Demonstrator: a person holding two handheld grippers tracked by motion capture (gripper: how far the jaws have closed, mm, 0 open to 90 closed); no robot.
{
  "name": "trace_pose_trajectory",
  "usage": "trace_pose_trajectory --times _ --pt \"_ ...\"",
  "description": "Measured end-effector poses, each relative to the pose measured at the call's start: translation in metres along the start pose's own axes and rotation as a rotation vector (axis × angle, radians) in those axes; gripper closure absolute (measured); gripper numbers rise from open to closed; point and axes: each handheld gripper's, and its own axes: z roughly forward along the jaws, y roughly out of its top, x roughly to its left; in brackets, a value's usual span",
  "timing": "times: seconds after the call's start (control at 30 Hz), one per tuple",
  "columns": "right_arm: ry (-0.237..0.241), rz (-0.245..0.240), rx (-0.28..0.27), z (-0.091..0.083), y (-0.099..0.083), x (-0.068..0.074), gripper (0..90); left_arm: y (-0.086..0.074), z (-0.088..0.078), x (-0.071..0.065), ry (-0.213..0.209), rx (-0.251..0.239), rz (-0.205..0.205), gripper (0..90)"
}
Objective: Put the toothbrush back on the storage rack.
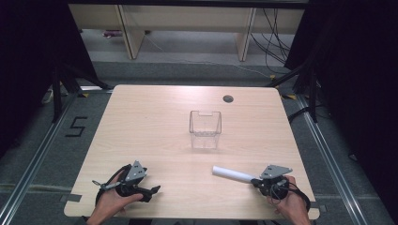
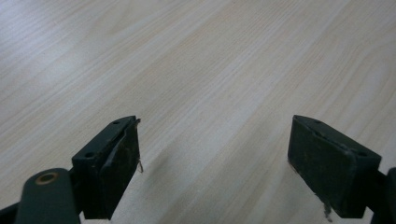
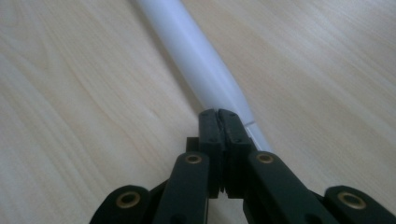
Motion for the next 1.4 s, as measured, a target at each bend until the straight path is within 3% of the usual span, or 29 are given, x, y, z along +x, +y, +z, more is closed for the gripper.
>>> trace_pose_trajectory --times 0.03,0.13,0.3,0.53,0.93,1.0,1.1,1.4 --pt "-0.004 -0.012 0.022 -0.001 0.002 -0.001 89.2 0.000 0.000 0.000 -0.001 0.000 -0.004 16.3" --pt "-0.010 -0.012 -0.002 0.005 0.006 -0.002 89.0 0.000 0.000 -0.001 -0.005 -0.004 -0.012 16.3" --pt "-0.016 -0.031 0.020 0.009 0.014 -0.007 88.8 0.000 0.000 0.000 -0.001 0.005 0.003 16.3" --pt "-0.033 -0.042 0.005 0.020 0.028 -0.011 88.1 0.000 0.000 0.000 0.000 0.003 0.003 16.3" --pt "-0.015 -0.056 0.035 0.037 0.048 -0.008 85.8 0.000 0.000 0.000 -0.003 -0.001 0.000 16.3" --pt "-0.015 -0.094 0.034 0.036 0.050 -0.012 84.6 0.000 -0.001 0.000 -0.004 -0.002 -0.002 16.3" --pt "-0.021 -0.073 0.006 0.035 0.049 -0.014 82.4 0.000 -0.001 0.000 -0.004 -0.002 0.000 16.2" --pt "-0.036 0.020 0.024 0.021 0.050 -0.019 73.1 0.000 0.000 -0.001 -0.008 -0.004 -0.012 16.3"
